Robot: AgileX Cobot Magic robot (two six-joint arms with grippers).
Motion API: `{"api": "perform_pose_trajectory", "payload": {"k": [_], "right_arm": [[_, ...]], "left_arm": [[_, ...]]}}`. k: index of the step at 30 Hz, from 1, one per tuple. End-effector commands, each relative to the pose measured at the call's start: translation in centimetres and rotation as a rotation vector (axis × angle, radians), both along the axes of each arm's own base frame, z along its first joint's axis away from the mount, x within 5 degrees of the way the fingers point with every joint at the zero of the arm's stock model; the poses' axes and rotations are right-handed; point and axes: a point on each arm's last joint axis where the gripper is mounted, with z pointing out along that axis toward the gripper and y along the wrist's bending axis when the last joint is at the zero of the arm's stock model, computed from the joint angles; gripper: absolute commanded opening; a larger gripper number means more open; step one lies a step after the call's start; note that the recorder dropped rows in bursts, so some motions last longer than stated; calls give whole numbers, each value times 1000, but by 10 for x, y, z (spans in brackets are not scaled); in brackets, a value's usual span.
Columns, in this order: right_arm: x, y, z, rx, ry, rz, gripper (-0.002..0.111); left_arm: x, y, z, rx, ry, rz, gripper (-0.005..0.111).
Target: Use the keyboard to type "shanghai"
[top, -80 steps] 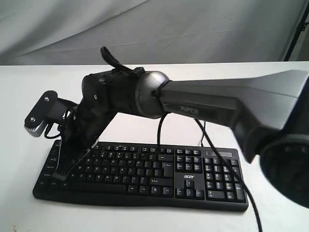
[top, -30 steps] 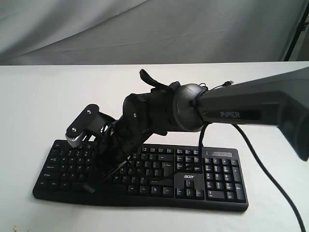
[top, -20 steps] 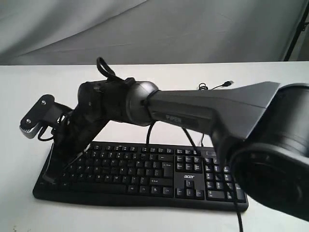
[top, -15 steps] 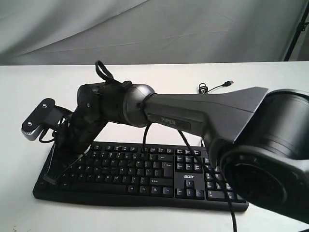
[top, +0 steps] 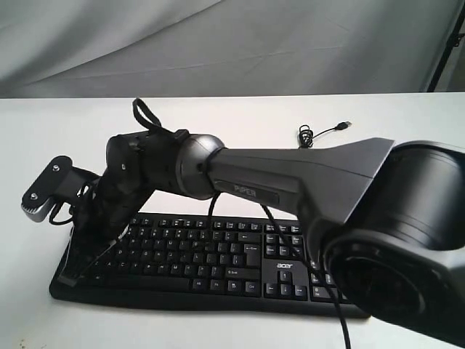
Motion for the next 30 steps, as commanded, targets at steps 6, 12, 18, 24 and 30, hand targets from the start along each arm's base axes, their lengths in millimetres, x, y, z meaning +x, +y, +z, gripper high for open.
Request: {"api": "perform_pose_trajectory", "payload": {"k": [6, 12, 18, 24, 30], "right_arm": [[2, -2, 1, -22, -18, -3, 0], [2, -2, 0, -25, -16, -3, 0], [2, -3, 0, -30, -13, -1, 0], [2, -2, -8, -40, -3, -2, 0], [1, -3, -9, -49, 2, 2, 0]], "left_arm": [[0, 0, 0, -2, -7, -6, 0], [0, 0, 0, -2, -7, -6, 0], [0, 0, 0, -2, -7, -6, 0], [0, 0, 0, -2, -7, -6, 0], [0, 0, 0, -2, -7, -6, 0]]}}
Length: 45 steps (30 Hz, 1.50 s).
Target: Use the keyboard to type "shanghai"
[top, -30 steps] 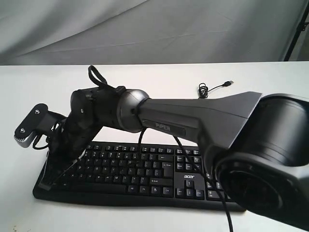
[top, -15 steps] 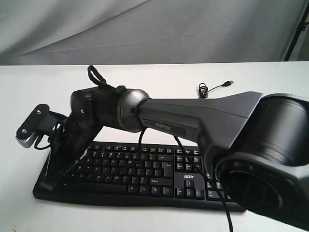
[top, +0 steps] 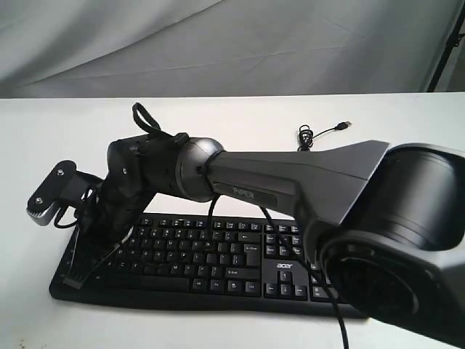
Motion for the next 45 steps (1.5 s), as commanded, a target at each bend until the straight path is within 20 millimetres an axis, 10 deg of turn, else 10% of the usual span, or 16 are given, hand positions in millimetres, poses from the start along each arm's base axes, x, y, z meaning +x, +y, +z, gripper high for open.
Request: {"api": "perform_pose_trajectory", "payload": {"k": [1, 11, 23, 45], "right_arm": [[1, -1, 6, -5, -10, 8, 0], [2, -21, 57, -48, -100, -28, 0], [-19, -96, 35, -4, -48, -207, 0], [-24, -97, 11, -33, 22, -211, 0]], "left_arm": [[0, 0, 0, -2, -7, -6, 0], [0, 0, 0, -2, -7, -6, 0], [0, 0, 0, -2, -7, -6, 0], [0, 0, 0, -2, -7, -6, 0]]}}
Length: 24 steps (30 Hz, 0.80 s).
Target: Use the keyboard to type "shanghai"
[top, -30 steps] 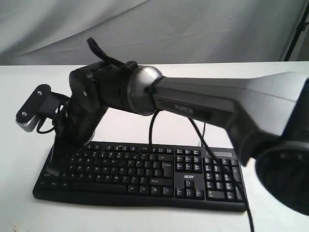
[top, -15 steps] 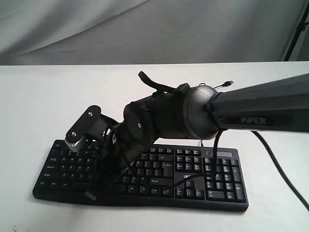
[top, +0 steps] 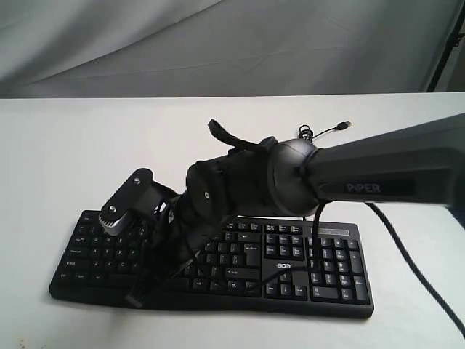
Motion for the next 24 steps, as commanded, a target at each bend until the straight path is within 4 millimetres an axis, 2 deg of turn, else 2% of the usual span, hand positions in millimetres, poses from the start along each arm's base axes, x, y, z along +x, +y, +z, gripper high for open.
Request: {"api": "perform_pose_trajectory", "payload": {"k": [1, 11, 18, 24], "right_arm": [[-1, -2, 0, -10, 13, 1, 0], [0, -3, 0, -15, 8, 6, 0], [1, -3, -11, -35, 18, 6, 0], [2, -3, 1, -16, -23, 22, 0]], "left_arm": [[0, 0, 0, -2, -7, -6, 0], [0, 0, 0, -2, -7, -6, 0], [0, 0, 0, -2, -7, -6, 0], [0, 0, 0, -2, -7, -6, 0]]}}
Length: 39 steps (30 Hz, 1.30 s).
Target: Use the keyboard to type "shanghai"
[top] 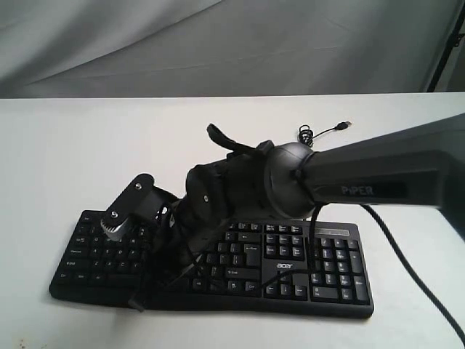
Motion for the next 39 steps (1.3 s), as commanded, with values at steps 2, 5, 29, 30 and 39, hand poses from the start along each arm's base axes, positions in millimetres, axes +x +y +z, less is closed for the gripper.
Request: {"api": "perform_pose_trajectory", "payload": {"k": [2, 5, 29, 30, 39], "right_arm": [[4, -1, 15, 20, -56, 20, 0], [9, 7, 24, 42, -85, 32, 0], [22, 23, 10, 28, -80, 40, 0], [22, 23, 7, 22, -76, 40, 0], [22, 23, 5, 22, -76, 39, 0]], "left_arm": [[0, 0, 0, -2, -7, -6, 0], [0, 0, 0, -2, -7, -6, 0], [0, 0, 0, -2, -7, -6, 0], [0, 0, 0, -2, -7, -6, 0], [0, 0, 0, -2, -7, -6, 0]]}}
